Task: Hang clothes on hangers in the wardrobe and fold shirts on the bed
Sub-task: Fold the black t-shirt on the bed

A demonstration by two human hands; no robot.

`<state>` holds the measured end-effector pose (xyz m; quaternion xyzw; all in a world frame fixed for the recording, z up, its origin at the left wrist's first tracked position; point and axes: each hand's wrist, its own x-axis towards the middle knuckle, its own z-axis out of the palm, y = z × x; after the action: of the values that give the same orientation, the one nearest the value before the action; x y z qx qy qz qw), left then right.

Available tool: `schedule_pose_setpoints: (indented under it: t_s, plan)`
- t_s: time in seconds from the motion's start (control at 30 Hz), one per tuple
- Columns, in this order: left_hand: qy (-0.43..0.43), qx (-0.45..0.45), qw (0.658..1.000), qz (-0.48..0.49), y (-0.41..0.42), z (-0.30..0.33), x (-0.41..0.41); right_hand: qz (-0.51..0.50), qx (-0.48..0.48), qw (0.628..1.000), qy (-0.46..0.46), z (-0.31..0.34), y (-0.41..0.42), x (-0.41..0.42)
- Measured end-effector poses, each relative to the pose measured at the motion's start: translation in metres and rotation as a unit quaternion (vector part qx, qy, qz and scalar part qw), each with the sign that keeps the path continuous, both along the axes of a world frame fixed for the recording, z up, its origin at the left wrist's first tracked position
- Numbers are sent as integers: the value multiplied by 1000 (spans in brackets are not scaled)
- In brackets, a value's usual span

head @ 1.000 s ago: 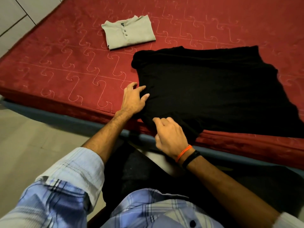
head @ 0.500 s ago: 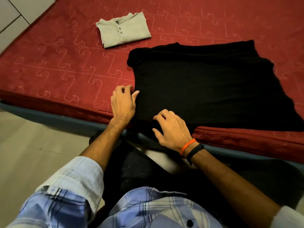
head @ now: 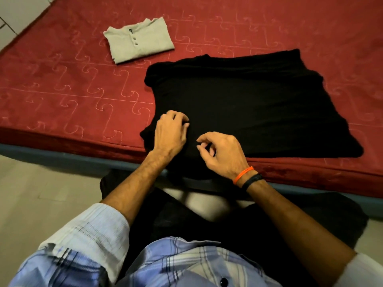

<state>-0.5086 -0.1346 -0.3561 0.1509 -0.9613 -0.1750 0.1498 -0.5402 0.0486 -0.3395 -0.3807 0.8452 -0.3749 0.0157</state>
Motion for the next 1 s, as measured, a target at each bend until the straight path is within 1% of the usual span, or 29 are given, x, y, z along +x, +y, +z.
schedule_pose_setpoints:
  t_s: [0.13,0.2,0.27,0.37,0.47,0.57,0.67,0.73,0.8,0.87,0.93,1.0]
  plan:
    - [27,90,991,-95,53,0,-6,-29,33,999,21,9,40,-20]
    - [27,118,985,-120,74,2,-4,-18,69,997,35,12,65,-29]
    - [8,132,981,-139,91,4,-2,-1,116,991,62,12,94,-38]
    - [-30,102,982,-159,102,3,1,-4,157,983,94,2,128,-50]
    - [-47,55,982,-175,104,3,2,-16,156,984,82,-7,144,-58]
    - [-62,44,981,-176,102,2,0,-6,143,987,70,-10,144,-63]
    - [-60,55,979,-189,101,5,-3,-11,141,987,73,-11,140,-67]
    - [-50,58,982,-171,102,9,-5,-27,132,988,69,-11,138,-68]
    - [-41,29,986,-160,105,14,-6,-34,136,989,54,-9,137,-68]
    - [-52,-6,984,-172,111,16,-6,-27,144,988,52,-9,136,-66]
    - [-72,-33,980,-185,117,17,-8,-28,145,987,65,-8,136,-63]
    - [-80,-37,978,-191,120,16,-11,-36,154,983,90,-8,136,-60]
